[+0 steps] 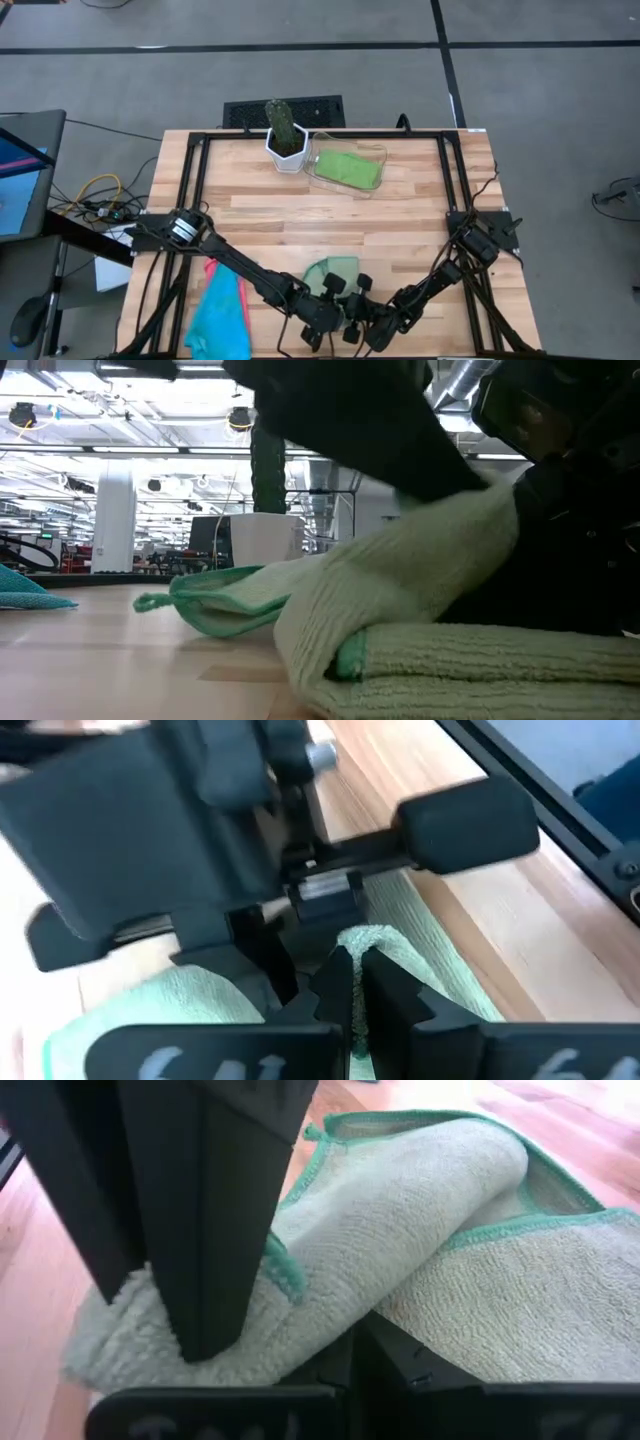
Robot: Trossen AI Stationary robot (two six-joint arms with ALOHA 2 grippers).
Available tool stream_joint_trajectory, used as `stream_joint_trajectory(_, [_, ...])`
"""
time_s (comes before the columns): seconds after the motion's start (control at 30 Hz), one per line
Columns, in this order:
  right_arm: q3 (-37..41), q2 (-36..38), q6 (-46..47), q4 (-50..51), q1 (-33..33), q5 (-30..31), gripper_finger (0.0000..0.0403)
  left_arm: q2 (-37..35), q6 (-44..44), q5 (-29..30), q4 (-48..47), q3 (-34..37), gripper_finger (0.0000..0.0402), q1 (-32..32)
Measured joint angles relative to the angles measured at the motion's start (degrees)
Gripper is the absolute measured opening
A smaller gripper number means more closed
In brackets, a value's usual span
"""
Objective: Fold microfiber towels
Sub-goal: Fold the light green towel
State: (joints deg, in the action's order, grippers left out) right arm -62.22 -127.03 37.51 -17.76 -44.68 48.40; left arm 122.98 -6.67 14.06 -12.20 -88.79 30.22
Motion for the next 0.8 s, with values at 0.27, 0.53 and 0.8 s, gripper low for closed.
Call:
stream_joint_trajectory(0.27, [0.3, 6.4, -2.0, 9.0, -1.7, -1.1, 0.0062, 0.0, 0.3, 0.2, 1.1, 0.0, 0.0005, 0.0])
stream_joint_trajectory(0.53, [0.2, 10.8, 0.5, 11.4, -8.1, 8.0, 0.0078, -0.1, 0.3, 0.1, 2.6, 0.0, 0.0005, 0.0])
stream_joint_trajectory(0.8, [0.2, 3.8, 14.7, 10.7, -10.4, 9.2, 0.0074, -0.1, -1.0, -1.0, 4.9, 0.0, 0.0005, -0.1])
